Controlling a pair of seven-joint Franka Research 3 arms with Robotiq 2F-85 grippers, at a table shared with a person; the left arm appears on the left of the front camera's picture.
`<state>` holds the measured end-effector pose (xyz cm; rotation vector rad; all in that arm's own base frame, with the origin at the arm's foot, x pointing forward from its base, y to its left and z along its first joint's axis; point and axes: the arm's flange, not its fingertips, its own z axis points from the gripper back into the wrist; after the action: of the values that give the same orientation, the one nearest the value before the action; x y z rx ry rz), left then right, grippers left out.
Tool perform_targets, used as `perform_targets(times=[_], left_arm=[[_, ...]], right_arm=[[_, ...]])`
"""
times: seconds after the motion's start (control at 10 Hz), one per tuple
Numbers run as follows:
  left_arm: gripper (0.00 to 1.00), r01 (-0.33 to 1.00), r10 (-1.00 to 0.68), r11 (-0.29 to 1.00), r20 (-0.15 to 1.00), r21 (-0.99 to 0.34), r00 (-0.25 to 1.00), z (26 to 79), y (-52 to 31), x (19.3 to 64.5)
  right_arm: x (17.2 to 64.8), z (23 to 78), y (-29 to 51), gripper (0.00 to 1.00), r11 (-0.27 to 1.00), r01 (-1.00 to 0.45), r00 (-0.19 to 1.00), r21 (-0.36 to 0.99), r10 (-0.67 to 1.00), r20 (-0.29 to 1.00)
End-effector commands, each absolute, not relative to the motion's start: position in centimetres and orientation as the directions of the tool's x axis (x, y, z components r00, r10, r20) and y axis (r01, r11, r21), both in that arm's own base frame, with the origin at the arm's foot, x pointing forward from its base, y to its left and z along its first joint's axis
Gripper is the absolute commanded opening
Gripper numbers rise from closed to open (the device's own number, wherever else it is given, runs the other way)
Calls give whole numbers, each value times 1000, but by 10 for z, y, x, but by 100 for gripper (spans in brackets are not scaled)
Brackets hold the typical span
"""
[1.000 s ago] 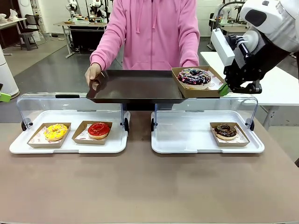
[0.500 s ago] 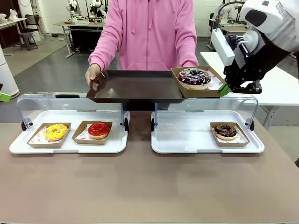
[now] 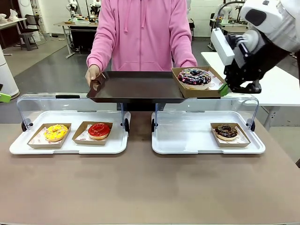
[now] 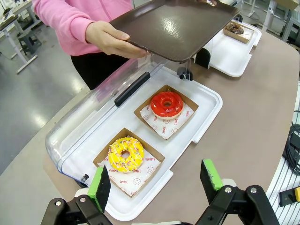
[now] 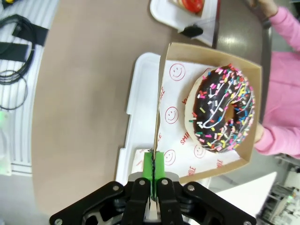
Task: Provide the desired donut to the person.
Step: Place the picked Paper togo box onto the Handle tray extended by the person.
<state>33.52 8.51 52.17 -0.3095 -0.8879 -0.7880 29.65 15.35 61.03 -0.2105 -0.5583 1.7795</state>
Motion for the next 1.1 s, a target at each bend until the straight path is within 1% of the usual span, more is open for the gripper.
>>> perform_targets(times=[0.0, 0.2, 0.3, 0.4, 0.6, 0.7, 0.8, 1.0], left_arm=[[100, 726, -475, 685, 794, 62, 380, 521, 86, 336], [100, 726, -475, 685, 794, 62, 380, 521, 86, 336], [100, 726, -475, 685, 794, 62, 380, 521, 86, 336], [100, 726, -475, 685, 794, 62, 380, 521, 86, 336], [100, 726, -475, 685, 794, 62, 380, 521, 86, 336], [100, 726, -475, 685, 794, 62, 380, 521, 86, 336], [100, 726, -475, 685, 794, 62, 380, 521, 86, 336], [100, 726, -475, 685, 794, 62, 380, 521, 86, 336]], right_arm=[[344, 630, 214, 2, -122, -907, -201, -404, 966, 161], [385, 625, 257, 2, -28, -936, -80, -350, 987, 137], [409, 617, 276, 2, 45, -931, -6, -363, 990, 139], [429, 606, 290, 2, 69, -919, 18, -389, 991, 135], [462, 582, 301, 2, 7, -938, -22, -346, 997, 80], [474, 574, 299, 2, 3, -931, -28, -365, 996, 80], [487, 567, 295, 2, 10, -926, -9, -377, 999, 48], [501, 562, 293, 2, 12, -919, 0, -395, 1000, 31]])
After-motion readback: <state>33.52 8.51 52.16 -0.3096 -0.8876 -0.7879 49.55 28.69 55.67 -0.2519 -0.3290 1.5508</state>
